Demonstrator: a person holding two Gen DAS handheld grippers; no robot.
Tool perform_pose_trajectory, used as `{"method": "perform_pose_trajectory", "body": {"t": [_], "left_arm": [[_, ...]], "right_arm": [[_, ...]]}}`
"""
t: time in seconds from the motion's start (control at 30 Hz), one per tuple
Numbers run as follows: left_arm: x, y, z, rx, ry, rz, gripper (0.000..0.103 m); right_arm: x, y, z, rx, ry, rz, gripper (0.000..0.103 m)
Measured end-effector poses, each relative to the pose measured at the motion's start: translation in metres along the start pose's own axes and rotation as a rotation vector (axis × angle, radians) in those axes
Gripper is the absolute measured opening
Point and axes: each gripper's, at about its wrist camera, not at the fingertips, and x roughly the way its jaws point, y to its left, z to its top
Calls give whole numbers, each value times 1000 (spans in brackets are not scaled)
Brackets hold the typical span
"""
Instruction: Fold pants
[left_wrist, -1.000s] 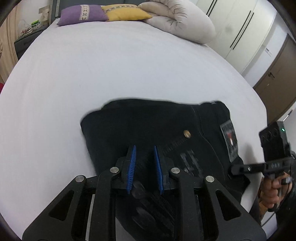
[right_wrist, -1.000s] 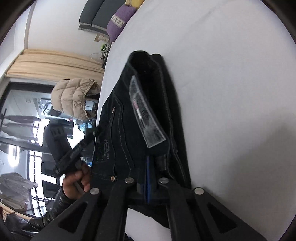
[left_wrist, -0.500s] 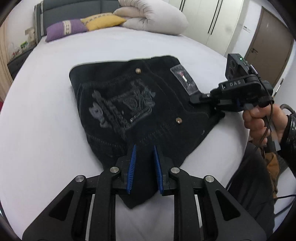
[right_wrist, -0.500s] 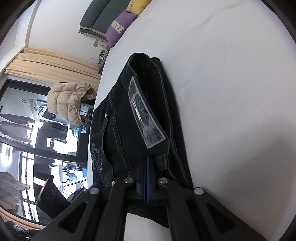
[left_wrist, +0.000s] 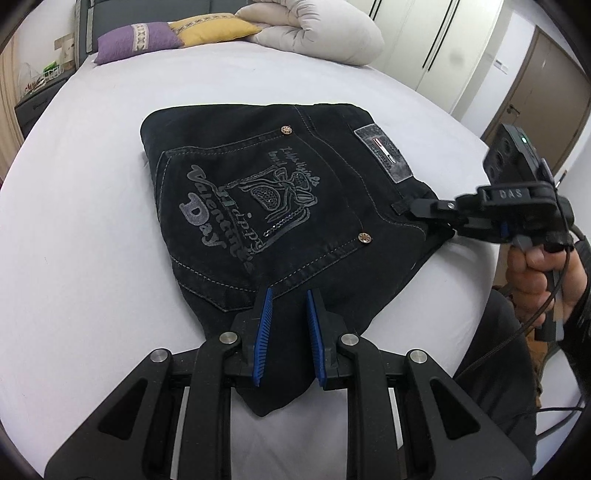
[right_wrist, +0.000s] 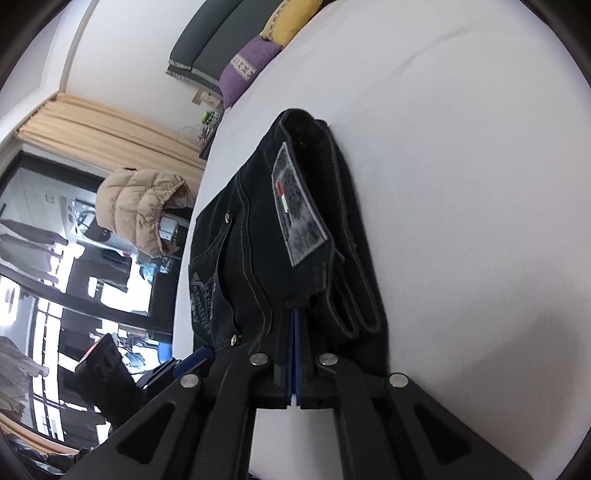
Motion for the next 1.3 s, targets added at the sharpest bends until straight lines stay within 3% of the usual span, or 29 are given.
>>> {"method": "perform_pose_trajectory", "body": {"t": [0.17, 0.2, 0.27, 0.37, 0.4, 0.43, 0.5, 0.6, 0.77, 0.93, 1.07, 1.1, 1.3], "left_arm": [[-6, 5, 0, -15, -7, -10, 18], [-11, 8, 0, -34, -16, -20, 18], [-25, 14, 2, -68, -28, -39, 19], [-48, 29, 6, -120, -72, -42, 19], [-55, 40, 8, -157, -89, -45, 22], [-57, 49, 11, -190, -95, -47, 26], [-54, 71, 19, -260, -90, -44, 57], [-41, 98, 29, -358, -81, -91, 59], [3, 117, 44, -462, 39, -223, 59], [31, 121, 53, -517, 93, -294, 59], [40, 115, 61, -494, 122, -287, 55], [42, 113, 63, -490, 128, -279, 48], [38, 110, 68, -484, 119, -270, 26]], "right_arm": [[-15, 4, -13, -38, 24, -9, 2], [-20, 6, -14, -50, 26, -28, 13], [-34, 5, -10, -52, 13, -54, 21], [-56, 10, 0, -72, -35, -60, 56], [-60, 14, 7, -84, -42, -61, 58], [-60, 16, 16, -92, -41, -55, 58], [-55, 18, 34, -94, -22, -51, 59], [-39, 17, 61, -93, 17, -35, 69], [10, 1, 84, -43, 164, -95, 70], [33, -2, 91, -23, 193, -74, 68], [50, 0, 95, -32, 210, -90, 47], [53, 1, 96, -27, 206, -88, 39], [51, 22, 89, -64, 152, -145, 24]]}}
